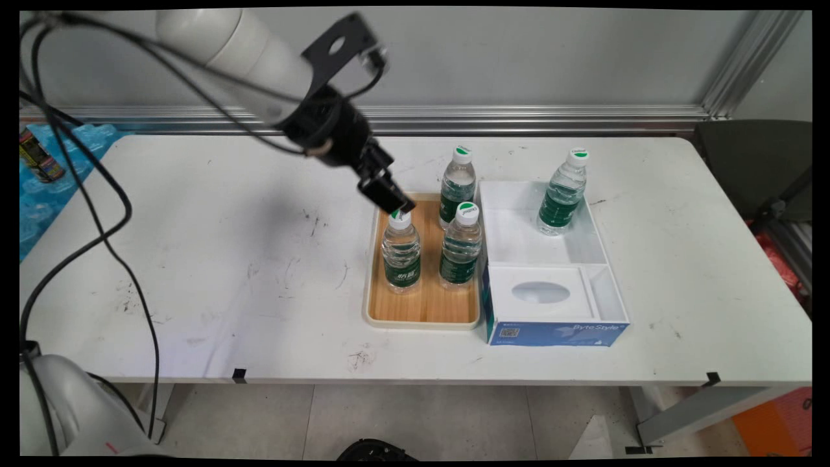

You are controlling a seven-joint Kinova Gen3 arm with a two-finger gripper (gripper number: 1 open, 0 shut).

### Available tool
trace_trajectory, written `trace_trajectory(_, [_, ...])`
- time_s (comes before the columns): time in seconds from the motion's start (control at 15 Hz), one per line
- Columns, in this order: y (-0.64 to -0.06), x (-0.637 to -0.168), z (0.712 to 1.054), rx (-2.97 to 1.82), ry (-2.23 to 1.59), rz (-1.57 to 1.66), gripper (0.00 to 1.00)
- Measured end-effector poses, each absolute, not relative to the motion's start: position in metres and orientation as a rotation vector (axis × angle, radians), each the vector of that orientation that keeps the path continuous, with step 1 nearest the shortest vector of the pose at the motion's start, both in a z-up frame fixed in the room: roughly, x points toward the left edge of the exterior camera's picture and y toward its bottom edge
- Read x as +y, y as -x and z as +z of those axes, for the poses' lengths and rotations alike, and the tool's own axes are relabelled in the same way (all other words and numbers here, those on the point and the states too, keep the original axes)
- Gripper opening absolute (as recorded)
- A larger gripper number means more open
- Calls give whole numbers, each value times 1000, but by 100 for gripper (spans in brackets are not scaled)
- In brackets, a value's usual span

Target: Pick up the green bottle from the white box

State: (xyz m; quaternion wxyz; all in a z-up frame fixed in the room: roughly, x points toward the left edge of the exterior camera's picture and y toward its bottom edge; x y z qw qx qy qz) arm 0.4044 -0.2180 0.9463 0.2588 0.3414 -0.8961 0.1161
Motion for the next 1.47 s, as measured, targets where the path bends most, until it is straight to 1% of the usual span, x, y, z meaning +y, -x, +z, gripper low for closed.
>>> trace_trajectory(0.4, [-368, -257, 982, -2374, -888, 294, 100])
trace_trajectory(0.73, [-341, -291, 991, -2339, -831, 319, 100])
trace_trajectory(1.0, [-318, -331, 978, -2300, -766, 350, 100])
trace_trajectory(1.13, [-307, -352, 965, -2288, -740, 361, 100])
trace_trajectory(1.47, [-288, -383, 932, -2281, -706, 356, 100])
